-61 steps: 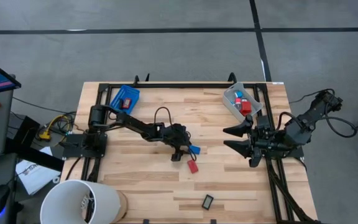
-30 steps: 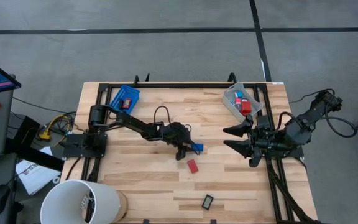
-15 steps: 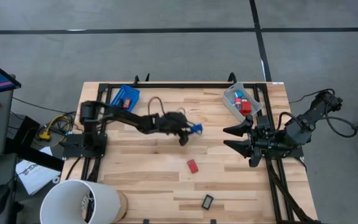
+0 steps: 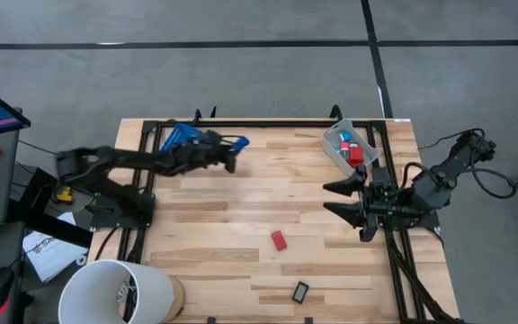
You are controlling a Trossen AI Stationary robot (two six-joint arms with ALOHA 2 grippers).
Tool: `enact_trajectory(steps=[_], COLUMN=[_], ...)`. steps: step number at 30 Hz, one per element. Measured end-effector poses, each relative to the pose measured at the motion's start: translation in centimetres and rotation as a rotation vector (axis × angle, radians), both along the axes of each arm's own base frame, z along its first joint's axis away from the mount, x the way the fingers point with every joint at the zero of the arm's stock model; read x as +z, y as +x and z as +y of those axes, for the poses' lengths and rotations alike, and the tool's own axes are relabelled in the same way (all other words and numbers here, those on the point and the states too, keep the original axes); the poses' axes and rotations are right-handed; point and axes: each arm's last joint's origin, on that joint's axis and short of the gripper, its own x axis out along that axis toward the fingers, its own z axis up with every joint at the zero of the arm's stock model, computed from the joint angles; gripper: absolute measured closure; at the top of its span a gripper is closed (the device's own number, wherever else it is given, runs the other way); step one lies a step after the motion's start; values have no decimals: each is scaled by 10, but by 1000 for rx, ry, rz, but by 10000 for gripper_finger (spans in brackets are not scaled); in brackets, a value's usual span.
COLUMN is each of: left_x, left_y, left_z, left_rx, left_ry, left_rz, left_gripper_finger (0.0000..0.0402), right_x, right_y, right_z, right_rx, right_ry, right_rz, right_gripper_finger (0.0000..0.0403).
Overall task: Pick & Place Office items
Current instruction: Put the blue clock into the blue bin
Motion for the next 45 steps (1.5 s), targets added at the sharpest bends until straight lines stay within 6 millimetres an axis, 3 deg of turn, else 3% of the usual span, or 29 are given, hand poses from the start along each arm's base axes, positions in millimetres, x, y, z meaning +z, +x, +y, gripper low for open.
enact_trajectory(steps=[9,14,17,23,30,45], left_x=[-2,-6,-9,-20,-29,-34], left_y=[-59,-70,-74,-82,-85,-103], left_z=[-30,-48,-52,-43,-31,2], left_rx=[93,98,230,618,875,971], left_ry=[-72,-116,-120,-207,-281,-388], left_rz=[11,23,33,-88,-245,-221], left_gripper_finger=[237,248,244,239,244,235], right_x=[0,1,2,2,3,7], right_y=[2,1,0,0,-2,-7], right_z=[-3,-4,-4,-4,-6,-12], right_rx=[-13,-13,-13,-14,-18,-38], right_ry=[-18,-19,-16,-18,-13,-20], right_rz=[0,-3,-8,-8,-14,-23], right_gripper_finger=[158,158,158,158,158,158])
